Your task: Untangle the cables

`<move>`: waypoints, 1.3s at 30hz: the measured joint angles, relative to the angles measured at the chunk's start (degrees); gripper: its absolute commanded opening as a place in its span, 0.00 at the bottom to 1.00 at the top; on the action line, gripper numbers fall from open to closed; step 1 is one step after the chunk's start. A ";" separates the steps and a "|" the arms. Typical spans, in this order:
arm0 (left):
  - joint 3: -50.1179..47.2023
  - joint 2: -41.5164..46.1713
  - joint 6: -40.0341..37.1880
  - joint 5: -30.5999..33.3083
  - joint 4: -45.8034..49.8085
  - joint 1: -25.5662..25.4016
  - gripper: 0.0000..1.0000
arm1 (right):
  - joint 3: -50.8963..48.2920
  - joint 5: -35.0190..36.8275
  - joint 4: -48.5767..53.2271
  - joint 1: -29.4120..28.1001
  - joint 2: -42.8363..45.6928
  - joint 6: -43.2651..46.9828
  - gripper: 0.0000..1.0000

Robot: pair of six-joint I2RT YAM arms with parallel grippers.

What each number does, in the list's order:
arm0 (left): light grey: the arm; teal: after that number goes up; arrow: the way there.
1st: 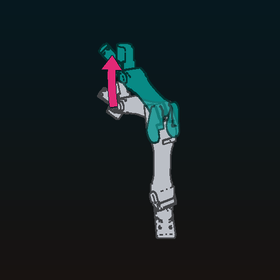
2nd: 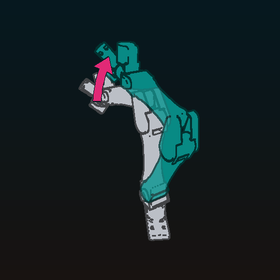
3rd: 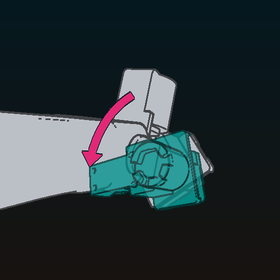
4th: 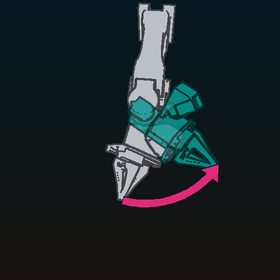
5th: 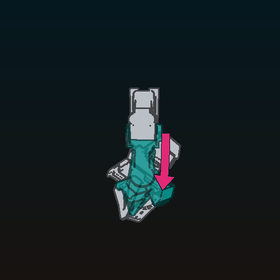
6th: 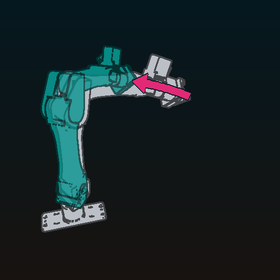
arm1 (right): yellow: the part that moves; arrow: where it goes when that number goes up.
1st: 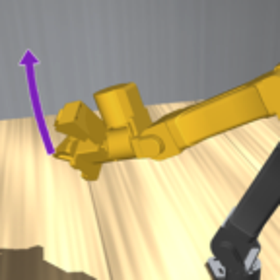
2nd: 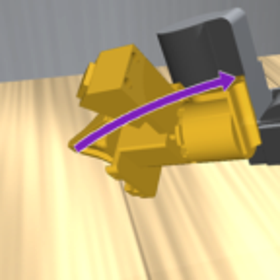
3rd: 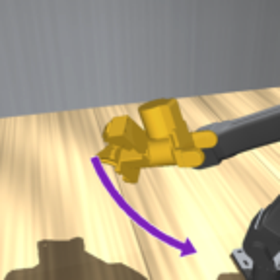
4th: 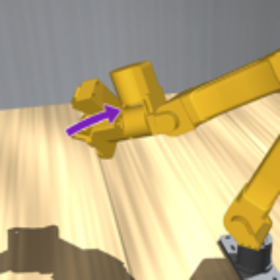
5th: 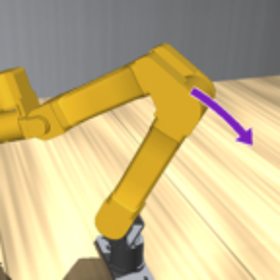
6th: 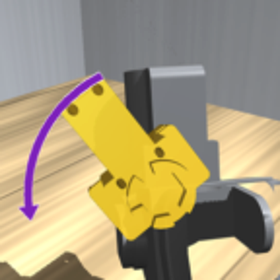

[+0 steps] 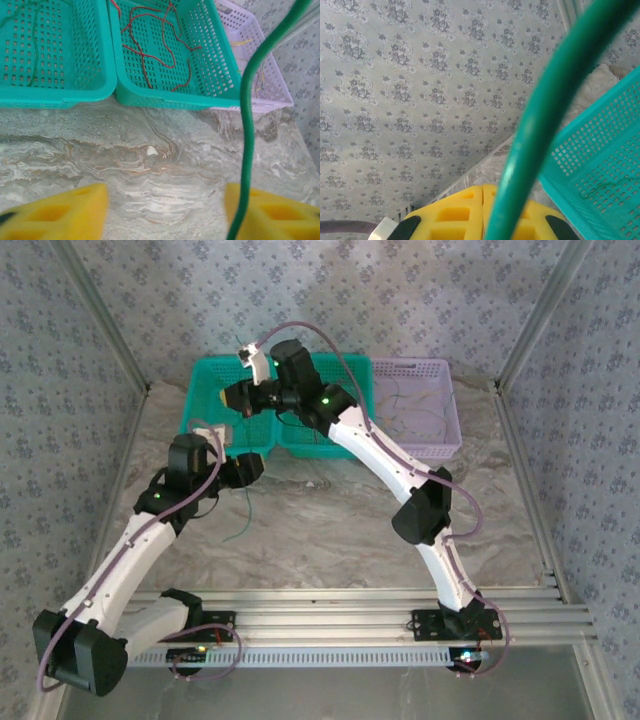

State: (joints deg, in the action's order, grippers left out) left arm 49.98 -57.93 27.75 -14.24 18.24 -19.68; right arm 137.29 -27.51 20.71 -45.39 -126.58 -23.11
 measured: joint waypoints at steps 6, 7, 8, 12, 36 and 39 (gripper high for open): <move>0.00 0.28 -0.31 0.26 0.02 0.00 0.00 | -4.63 0.02 -1.46 -0.20 2.45 0.22 0.00; 0.00 0.42 -0.42 0.28 0.11 0.00 0.00 | -5.44 0.07 -1.73 -0.11 2.89 0.22 0.00; 0.00 0.59 -0.70 0.44 0.35 -0.11 0.00 | -6.29 0.07 -2.10 0.07 3.30 0.24 0.00; 0.00 2.16 -0.74 1.01 1.38 -0.28 0.00 | -10.67 0.74 -3.43 1.01 5.53 0.68 0.00; 12.28 -5.81 -3.76 21.51 0.72 4.28 0.00 | -52.33 18.86 -11.69 4.72 35.63 5.92 0.73; 15.76 -10.82 -4.83 24.61 -0.42 4.70 0.00 | -58.12 21.66 -13.05 4.76 42.07 6.25 0.73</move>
State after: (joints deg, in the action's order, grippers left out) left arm 65.73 -68.75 22.92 10.37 17.82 -14.98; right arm 79.18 -5.85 7.66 -40.62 -84.51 -16.86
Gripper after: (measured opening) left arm 0.048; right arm 0.733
